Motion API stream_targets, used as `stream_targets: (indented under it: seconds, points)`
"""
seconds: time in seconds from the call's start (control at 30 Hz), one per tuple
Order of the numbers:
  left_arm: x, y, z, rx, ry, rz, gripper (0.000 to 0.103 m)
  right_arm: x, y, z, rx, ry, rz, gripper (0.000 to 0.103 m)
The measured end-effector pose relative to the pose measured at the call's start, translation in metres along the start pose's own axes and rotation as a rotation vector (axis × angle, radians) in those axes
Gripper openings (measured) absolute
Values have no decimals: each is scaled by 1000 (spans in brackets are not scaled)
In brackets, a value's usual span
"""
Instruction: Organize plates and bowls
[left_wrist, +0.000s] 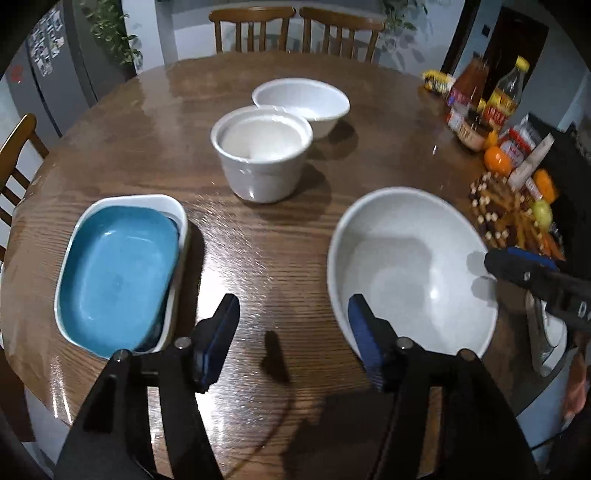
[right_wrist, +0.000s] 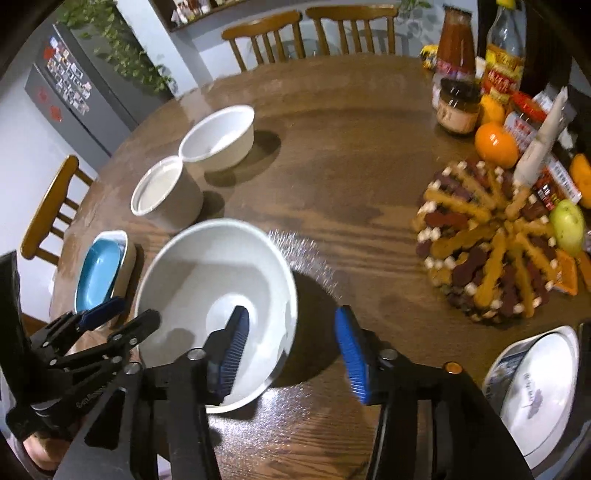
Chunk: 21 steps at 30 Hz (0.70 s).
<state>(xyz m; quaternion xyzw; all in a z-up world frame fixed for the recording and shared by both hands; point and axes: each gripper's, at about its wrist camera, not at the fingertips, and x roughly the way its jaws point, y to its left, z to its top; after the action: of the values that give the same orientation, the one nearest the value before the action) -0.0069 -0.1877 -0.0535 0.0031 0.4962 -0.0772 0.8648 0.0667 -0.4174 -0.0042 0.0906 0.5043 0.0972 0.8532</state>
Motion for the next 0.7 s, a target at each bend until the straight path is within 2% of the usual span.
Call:
stream_targets:
  seconds: [0.2, 0.43, 0.57, 0.7]
  points:
    - [-27, 22, 24, -81, -84, -28, 61, -18, 7, 25, -25, -69, 32, 51]
    - [-36, 43, 70, -192, -132, -47, 61, -10, 22, 63, -29, -87, 61, 51]
    - [-17, 43, 108, -173, -96, -65, 60, 5, 30, 87, -17, -68, 78, 51]
    - [13, 50, 146, -159, -54, -44, 59, 29, 41, 115, 0, -44, 72, 51]
